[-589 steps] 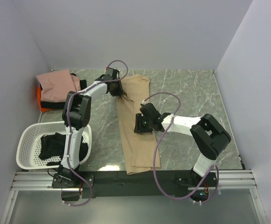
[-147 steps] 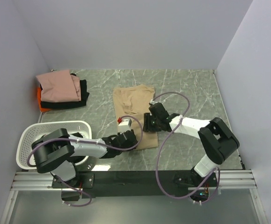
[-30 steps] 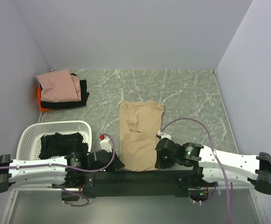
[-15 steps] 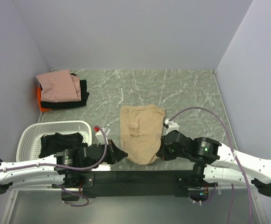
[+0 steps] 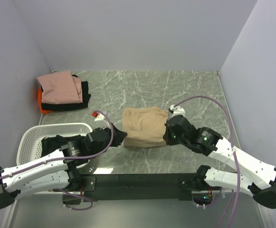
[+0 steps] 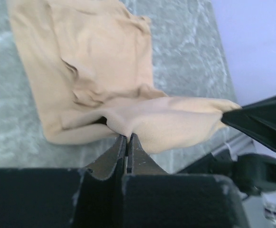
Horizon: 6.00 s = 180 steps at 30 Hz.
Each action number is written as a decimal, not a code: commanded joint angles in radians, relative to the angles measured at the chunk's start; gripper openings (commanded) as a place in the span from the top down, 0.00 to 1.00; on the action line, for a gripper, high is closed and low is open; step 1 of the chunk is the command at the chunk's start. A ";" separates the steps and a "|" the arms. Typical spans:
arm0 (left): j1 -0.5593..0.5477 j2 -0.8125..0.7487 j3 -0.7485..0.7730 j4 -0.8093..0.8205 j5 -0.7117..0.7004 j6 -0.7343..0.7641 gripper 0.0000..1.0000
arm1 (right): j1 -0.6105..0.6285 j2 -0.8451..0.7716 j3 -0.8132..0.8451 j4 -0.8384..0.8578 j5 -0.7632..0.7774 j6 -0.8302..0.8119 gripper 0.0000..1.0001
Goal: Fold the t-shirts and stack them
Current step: Fold the tshirt, then neatly place the folded tshirt to the corner
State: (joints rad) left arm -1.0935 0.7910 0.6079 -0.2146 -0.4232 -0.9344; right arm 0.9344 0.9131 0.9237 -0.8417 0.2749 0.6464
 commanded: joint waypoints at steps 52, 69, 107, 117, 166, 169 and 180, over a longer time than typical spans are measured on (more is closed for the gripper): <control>0.577 0.886 0.366 0.396 0.367 0.333 0.96 | -0.539 0.859 0.406 0.368 -0.220 -0.340 0.86; 0.374 0.626 0.227 0.423 0.155 0.272 0.59 | -0.499 0.529 0.222 0.409 -0.304 -0.310 0.35; 0.047 0.763 0.127 0.506 0.051 0.184 0.60 | -0.505 0.749 0.329 0.441 -0.209 -0.263 0.36; 0.081 0.584 0.115 0.330 0.053 0.126 0.55 | -0.477 0.445 -0.008 0.504 -0.272 -0.208 0.36; 0.477 0.904 -0.123 0.857 0.623 0.006 0.01 | -0.433 0.547 -0.157 0.599 -0.284 -0.172 0.37; 0.445 0.930 -0.091 0.842 0.603 0.005 0.01 | -0.430 0.552 -0.158 0.604 -0.284 -0.169 0.37; 0.414 0.985 -0.051 0.831 0.572 0.022 0.27 | -0.424 0.547 -0.171 0.615 -0.296 -0.168 0.37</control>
State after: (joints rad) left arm -0.6579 1.7237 0.5499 0.7303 0.1543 -0.9310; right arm 0.4980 1.4620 0.7609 -0.2531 -0.0200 0.4747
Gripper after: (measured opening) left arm 0.752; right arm 0.630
